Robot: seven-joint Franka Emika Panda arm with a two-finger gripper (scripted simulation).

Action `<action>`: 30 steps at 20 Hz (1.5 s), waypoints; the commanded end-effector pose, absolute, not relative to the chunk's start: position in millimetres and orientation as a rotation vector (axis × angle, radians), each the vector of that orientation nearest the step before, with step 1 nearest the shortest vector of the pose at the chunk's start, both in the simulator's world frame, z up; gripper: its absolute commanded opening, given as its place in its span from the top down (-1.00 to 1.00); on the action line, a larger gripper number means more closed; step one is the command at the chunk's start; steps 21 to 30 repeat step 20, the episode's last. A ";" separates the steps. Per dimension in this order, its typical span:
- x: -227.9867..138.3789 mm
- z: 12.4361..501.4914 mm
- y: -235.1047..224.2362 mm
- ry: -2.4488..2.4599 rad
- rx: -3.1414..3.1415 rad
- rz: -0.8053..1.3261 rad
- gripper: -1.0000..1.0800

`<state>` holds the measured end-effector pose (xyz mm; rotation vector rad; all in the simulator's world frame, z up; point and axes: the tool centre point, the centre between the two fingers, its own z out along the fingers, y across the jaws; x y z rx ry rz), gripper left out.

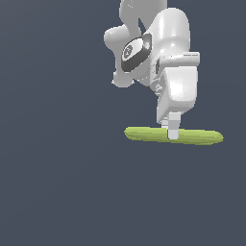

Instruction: Pick up the object and move it to a goal position.

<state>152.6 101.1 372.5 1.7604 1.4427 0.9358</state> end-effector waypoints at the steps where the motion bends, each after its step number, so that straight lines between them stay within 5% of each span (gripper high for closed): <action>1: 152.0 381.8 103.8 1.426 1.744 0.950 1.00; 30: 148.9 409.1 112.3 1.372 1.693 0.991 1.00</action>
